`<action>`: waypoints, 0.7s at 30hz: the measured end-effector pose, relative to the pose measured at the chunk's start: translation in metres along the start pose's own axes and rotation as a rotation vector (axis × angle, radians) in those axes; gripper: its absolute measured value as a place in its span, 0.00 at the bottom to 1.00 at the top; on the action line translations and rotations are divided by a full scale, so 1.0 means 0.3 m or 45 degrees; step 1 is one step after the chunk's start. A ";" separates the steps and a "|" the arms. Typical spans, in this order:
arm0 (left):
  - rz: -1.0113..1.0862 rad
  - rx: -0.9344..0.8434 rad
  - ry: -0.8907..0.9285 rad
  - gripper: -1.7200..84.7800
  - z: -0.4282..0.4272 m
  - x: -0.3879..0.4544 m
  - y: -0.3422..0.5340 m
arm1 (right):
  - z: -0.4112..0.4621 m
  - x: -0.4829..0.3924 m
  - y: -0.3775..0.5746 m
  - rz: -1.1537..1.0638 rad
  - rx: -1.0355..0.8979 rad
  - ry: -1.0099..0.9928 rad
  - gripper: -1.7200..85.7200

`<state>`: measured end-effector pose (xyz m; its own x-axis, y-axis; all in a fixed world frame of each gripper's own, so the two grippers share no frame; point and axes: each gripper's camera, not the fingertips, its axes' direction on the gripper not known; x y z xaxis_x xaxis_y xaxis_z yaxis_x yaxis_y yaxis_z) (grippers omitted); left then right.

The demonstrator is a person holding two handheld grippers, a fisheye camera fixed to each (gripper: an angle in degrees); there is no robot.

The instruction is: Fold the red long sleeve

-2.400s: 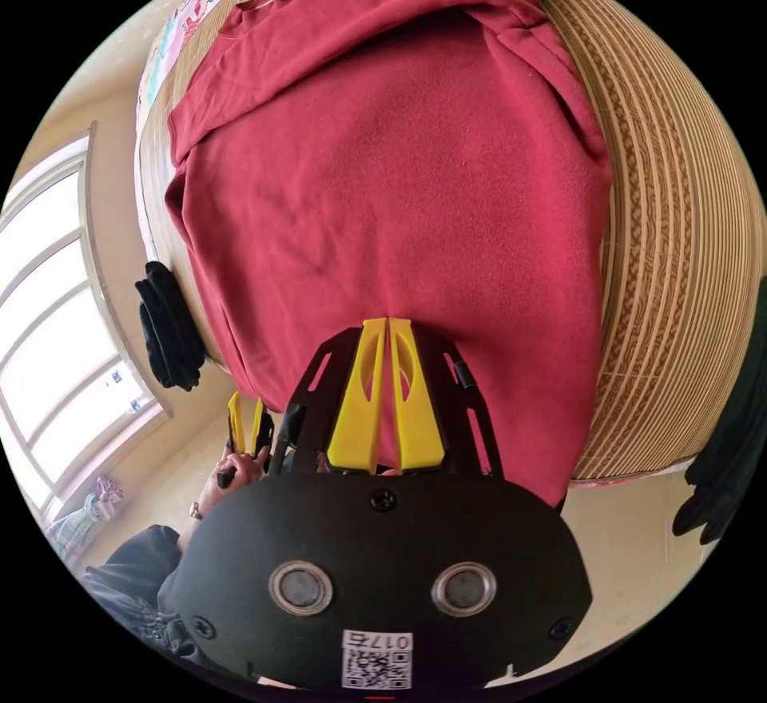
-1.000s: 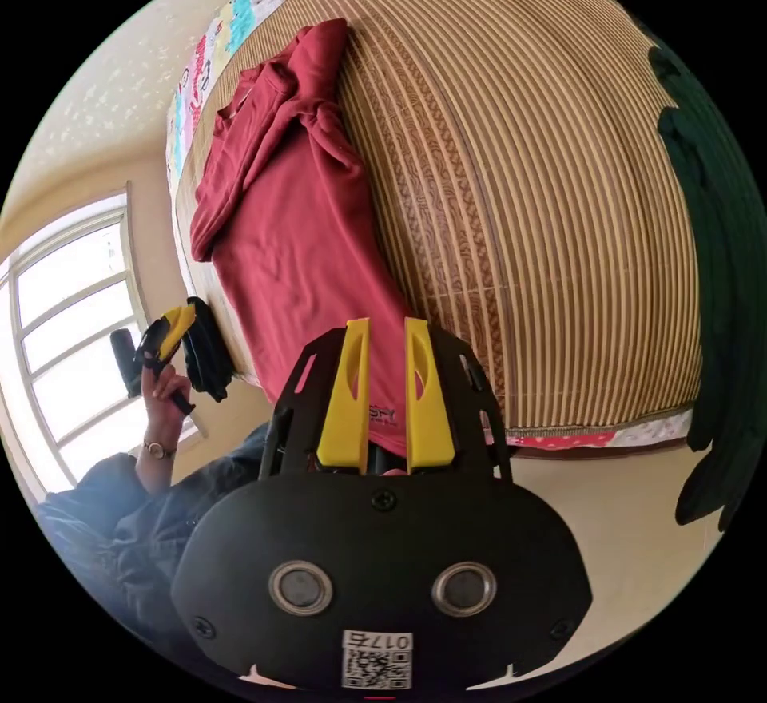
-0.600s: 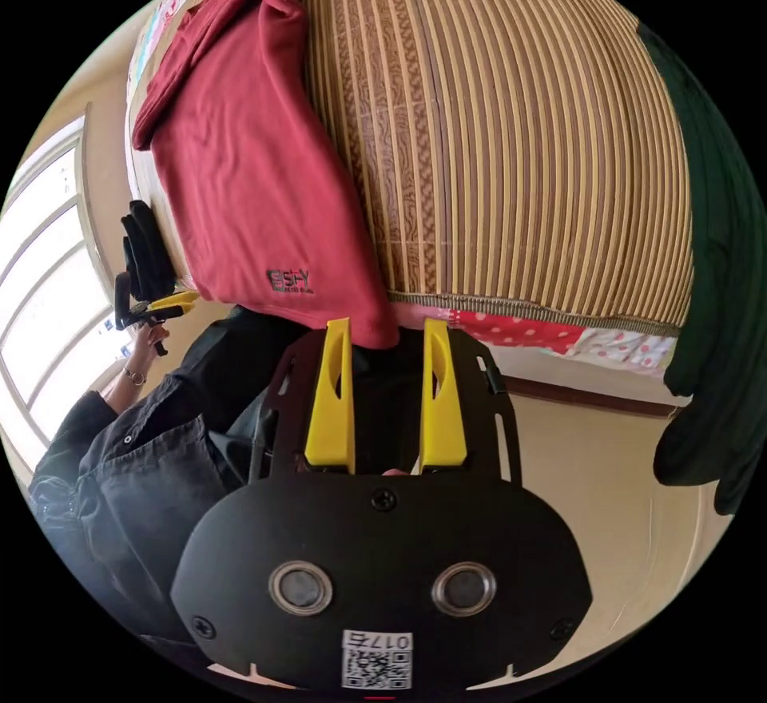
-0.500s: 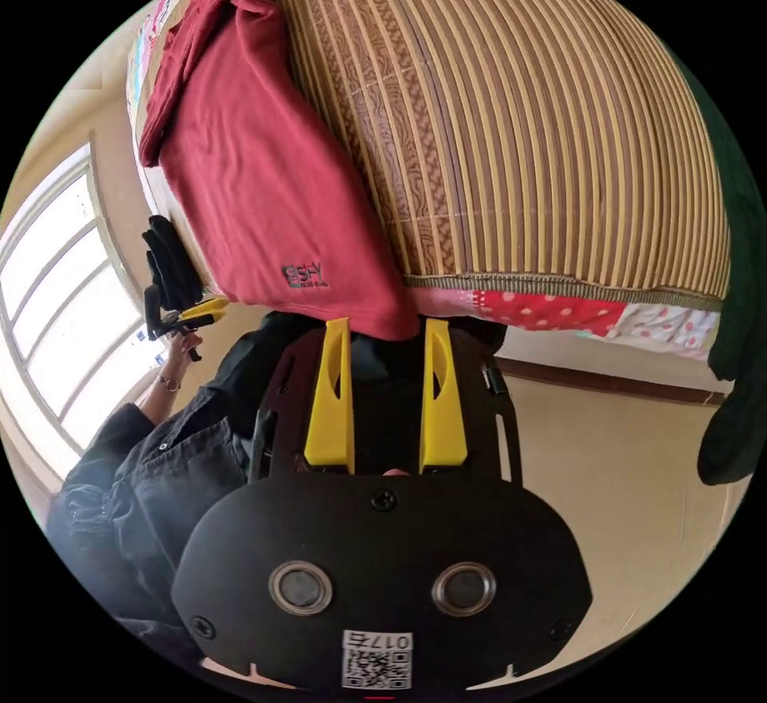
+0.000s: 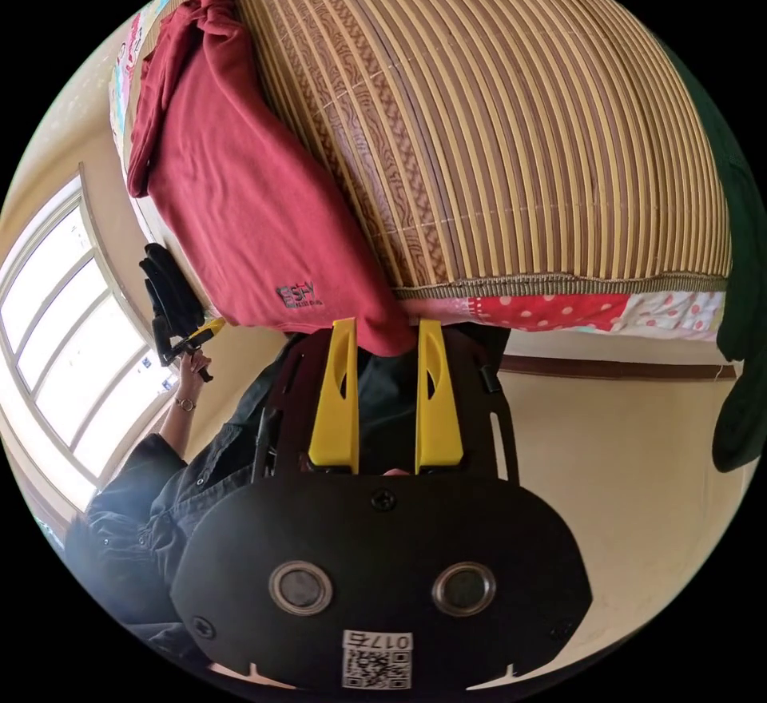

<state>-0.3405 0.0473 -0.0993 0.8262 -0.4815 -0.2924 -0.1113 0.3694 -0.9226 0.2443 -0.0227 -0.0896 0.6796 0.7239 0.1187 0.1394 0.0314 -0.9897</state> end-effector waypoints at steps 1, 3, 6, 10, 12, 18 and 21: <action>-0.014 0.002 0.013 0.20 -0.005 -0.009 -0.005 | 0.002 0.000 0.002 0.005 -0.007 -0.014 0.14; -0.089 0.000 0.051 0.20 -0.008 -0.045 -0.032 | 0.001 -0.006 0.007 0.015 -0.024 -0.001 0.13; -0.073 -0.050 0.149 0.08 -0.036 -0.067 -0.035 | -0.047 -0.038 0.055 -0.092 -0.031 -0.030 0.08; 0.095 -0.099 0.461 0.08 -0.124 -0.076 0.058 | -0.228 -0.018 0.280 -0.345 0.100 -0.377 0.06; 0.157 0.037 0.869 0.07 -0.226 -0.119 0.189 | -0.314 0.039 0.413 -0.396 0.188 -0.698 0.06; 0.239 0.494 1.535 0.07 -0.430 -0.174 0.498 | -0.535 0.088 0.766 -0.593 0.577 -1.287 0.05; 0.235 0.666 1.582 0.07 -0.528 -0.166 0.454 | -0.586 0.010 0.688 -0.633 0.679 -1.362 0.05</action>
<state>-0.4842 -0.0044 -0.2503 -0.2469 -0.6823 -0.6881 0.2849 0.6276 -0.7245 0.4017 -0.1350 -0.2795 -0.3064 0.7359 0.6038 -0.2618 0.5448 -0.7967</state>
